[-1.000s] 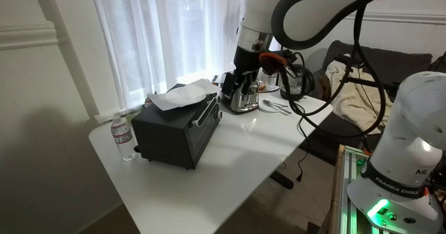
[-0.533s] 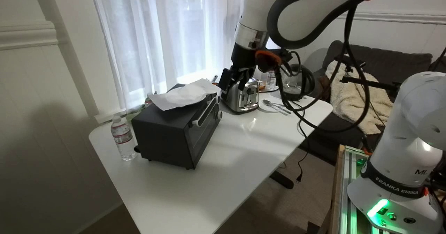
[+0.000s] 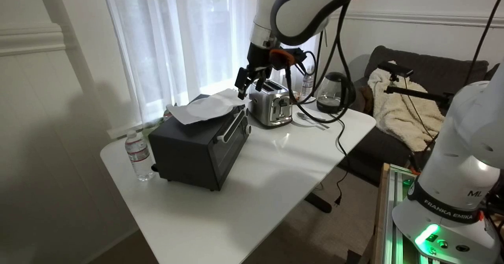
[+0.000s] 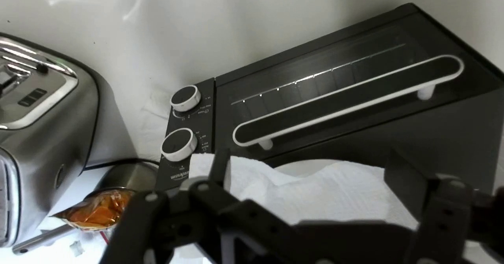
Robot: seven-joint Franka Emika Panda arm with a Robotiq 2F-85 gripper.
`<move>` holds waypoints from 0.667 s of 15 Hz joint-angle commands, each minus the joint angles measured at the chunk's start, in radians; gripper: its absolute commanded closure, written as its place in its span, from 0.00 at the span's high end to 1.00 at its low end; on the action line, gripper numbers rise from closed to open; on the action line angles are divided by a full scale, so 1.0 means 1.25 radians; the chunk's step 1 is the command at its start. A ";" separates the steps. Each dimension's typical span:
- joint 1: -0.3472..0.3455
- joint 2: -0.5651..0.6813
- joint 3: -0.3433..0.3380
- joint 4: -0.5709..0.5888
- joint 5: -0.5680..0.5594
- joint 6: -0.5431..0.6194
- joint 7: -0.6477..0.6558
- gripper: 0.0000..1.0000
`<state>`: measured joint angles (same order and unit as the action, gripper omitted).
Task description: Pick up the paper towel from the plate and use it to wipe the oven door and then place the paper towel to the right of the toaster
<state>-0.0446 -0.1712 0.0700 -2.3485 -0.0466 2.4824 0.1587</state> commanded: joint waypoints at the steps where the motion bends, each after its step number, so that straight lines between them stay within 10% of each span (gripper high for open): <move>1: 0.019 0.116 -0.014 0.120 0.008 -0.001 -0.037 1.00; 10: 0.051 0.303 -0.025 0.288 -0.030 0.002 0.009 1.00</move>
<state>-0.0082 0.1362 0.0604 -2.0618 -0.0543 2.4830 0.1350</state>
